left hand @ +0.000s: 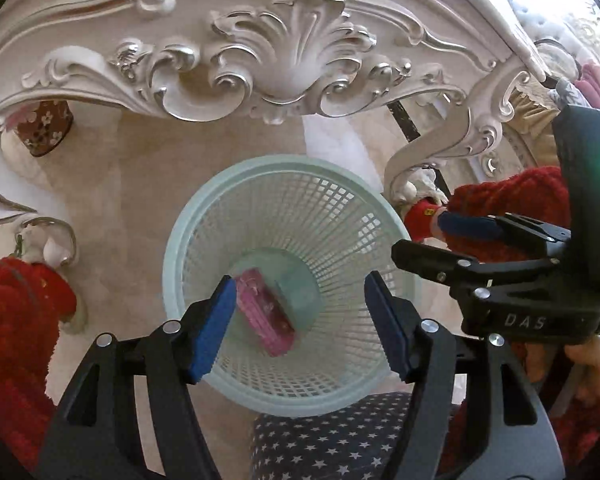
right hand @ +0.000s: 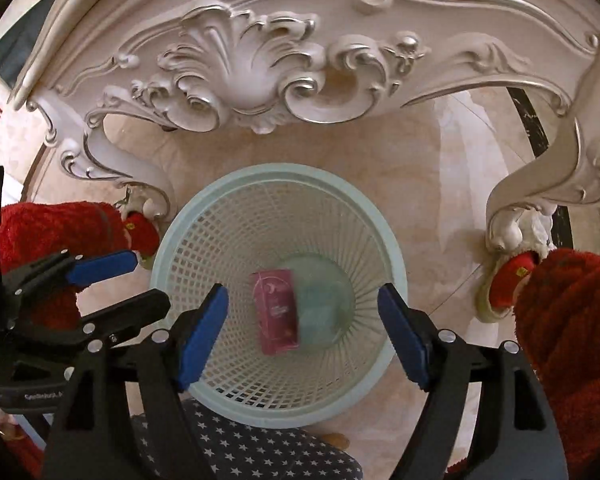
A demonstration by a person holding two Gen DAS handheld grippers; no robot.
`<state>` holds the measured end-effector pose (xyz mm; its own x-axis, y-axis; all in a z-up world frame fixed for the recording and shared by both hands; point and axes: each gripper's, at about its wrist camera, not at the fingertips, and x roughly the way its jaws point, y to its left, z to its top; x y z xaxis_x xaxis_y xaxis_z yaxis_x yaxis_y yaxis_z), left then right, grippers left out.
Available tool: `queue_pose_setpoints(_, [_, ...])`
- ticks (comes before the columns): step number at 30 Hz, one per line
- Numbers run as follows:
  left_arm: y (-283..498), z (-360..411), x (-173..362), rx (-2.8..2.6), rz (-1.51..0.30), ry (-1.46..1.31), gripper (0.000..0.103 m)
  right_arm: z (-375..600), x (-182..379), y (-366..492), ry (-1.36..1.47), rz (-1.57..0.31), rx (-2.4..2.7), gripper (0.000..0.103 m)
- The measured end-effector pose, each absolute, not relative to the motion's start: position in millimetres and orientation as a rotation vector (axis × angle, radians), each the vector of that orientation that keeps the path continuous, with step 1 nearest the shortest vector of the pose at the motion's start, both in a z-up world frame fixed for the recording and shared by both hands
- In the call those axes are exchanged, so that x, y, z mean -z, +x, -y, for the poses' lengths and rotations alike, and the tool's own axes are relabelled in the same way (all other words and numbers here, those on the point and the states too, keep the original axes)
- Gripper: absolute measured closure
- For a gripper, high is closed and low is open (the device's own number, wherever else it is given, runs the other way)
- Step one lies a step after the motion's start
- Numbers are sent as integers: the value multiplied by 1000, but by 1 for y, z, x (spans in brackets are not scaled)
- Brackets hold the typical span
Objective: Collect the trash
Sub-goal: 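Carry both boxes over the wastebasket and open both grippers to drop them, then grasp the cream printed box with the left gripper while the right grasps the red snack bag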
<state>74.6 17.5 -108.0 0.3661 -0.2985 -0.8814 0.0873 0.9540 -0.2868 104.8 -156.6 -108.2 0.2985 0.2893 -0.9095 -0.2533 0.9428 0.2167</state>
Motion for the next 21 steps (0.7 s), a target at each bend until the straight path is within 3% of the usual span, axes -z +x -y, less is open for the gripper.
queue_pose_setpoints(9, [63,-10,102,245,-1156,-185,38,154,96,93,23,-1167,-366,30])
queue_pose_setpoints(17, [32,-38,64,207,-1038,-343,38,177,31,68,78,-899,-384,30])
queue_pose_setpoints(21, [29,-44,13,127,-896,-181,38,200,-30,76,91,-714,-377,30])
